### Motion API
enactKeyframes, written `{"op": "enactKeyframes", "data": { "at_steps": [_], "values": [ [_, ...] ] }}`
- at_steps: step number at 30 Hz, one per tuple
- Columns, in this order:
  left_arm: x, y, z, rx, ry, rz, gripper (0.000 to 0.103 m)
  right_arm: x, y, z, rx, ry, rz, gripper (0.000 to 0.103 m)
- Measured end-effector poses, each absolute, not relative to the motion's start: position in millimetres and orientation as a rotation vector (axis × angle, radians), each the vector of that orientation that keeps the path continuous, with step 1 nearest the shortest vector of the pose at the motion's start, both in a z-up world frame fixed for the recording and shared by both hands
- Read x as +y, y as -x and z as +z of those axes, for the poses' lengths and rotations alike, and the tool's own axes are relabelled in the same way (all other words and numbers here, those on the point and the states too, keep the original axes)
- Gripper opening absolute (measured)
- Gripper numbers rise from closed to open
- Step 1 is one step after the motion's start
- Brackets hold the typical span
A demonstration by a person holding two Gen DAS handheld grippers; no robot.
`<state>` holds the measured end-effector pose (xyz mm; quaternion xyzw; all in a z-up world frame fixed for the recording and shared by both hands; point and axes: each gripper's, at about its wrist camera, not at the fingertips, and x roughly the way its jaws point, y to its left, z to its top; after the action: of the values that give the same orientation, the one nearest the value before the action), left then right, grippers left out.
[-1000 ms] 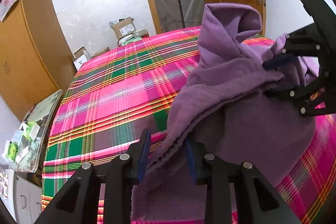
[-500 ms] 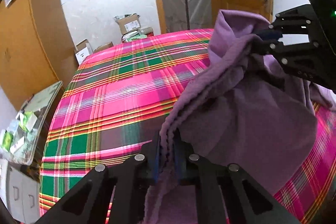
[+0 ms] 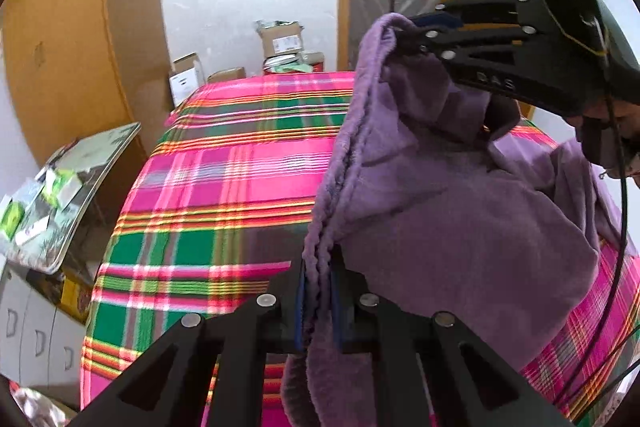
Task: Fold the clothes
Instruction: 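Lift the sweatshirt with both tools and shake it out above the bed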
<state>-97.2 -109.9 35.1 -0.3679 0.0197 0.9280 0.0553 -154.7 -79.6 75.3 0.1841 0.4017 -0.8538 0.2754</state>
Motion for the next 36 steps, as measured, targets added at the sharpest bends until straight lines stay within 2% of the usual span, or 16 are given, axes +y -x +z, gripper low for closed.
{"op": "enactKeyframes", "data": {
  "at_steps": [18,28,33,36],
  "values": [
    [-184.1,94.4,34.5,-0.118,1.229,2.905,0.011,-193.2,188.4,48.3,1.025,-0.447,-2.144,0.011],
    [-212.7,93.7,30.0,-0.135,1.276,2.921,0.011,-239.5,208.0,22.5,0.977,-0.503,-2.084,0.011],
    [-223.8,97.4,18.2,-0.209,1.331,2.882,0.014,-256.1,212.1,3.7,0.999,-0.541,-2.049,0.012],
    [-225.5,95.7,15.9,-0.193,1.337,2.879,0.017,-262.9,214.8,-8.7,1.012,-0.574,-2.037,0.012]
  ]
}}
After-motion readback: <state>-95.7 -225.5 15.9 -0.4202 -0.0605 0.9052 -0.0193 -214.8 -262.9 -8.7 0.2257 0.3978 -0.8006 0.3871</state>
